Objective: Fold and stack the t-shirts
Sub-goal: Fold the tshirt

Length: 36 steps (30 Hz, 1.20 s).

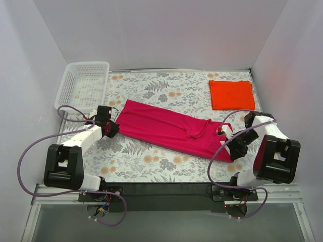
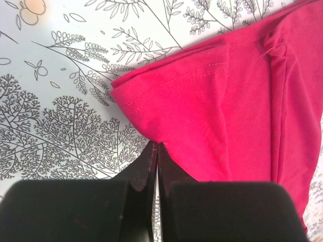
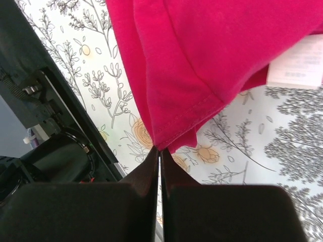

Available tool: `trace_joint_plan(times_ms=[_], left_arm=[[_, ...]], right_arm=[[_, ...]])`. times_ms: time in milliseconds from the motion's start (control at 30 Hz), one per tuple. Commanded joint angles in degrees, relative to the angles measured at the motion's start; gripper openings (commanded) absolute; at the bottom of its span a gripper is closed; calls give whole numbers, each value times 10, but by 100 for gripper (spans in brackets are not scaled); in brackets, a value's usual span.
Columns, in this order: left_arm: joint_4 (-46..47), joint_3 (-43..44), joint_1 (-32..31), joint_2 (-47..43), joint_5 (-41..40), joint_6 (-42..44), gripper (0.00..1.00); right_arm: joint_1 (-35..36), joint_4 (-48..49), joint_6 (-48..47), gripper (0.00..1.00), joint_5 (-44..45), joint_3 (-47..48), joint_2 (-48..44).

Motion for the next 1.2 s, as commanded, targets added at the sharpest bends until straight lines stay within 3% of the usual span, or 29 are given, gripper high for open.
trace_joint_plan(times_ms=[0, 133, 167, 200, 300, 367, 467, 567, 600, 633, 767, 967, 1167], left_arm=[[6, -9, 8, -23, 6, 14, 0], [7, -12, 8, -38, 46, 30, 7], [8, -12, 8, -44, 50, 33, 13], [11, -11, 8, -60, 55, 39, 27], [15, -7, 8, -90, 71, 59, 49], [21, -3, 8, -121, 89, 77, 55], [38, 1, 8, -154, 126, 118, 60], [64, -1, 8, -185, 178, 163, 62], [68, -3, 8, -192, 199, 197, 64], [70, -3, 8, -198, 201, 210, 66], [61, -9, 8, -243, 176, 281, 70], [49, -61, 8, -324, 119, 313, 71], [54, -58, 7, -320, 119, 316, 71]], right_arm=[[-6, -29, -23, 4, 5, -15, 9], [-6, -35, -24, 20, -5, 2, -4], [-6, -40, -26, 26, -9, 13, -12], [-6, -53, -28, 33, -14, 41, -15], [-5, -67, -17, 36, -44, 102, -17], [5, -67, -7, 37, -73, 129, -10], [38, -65, -3, 36, -146, 166, 1], [114, -6, -11, 39, -222, 165, -7], [172, 25, 2, 41, -222, 158, -11], [201, 98, 30, 42, -214, 152, -17], [306, 227, 114, 43, -152, 152, 9], [367, 290, 203, 44, -51, 182, 82], [397, 307, 239, 44, 5, 181, 120]])
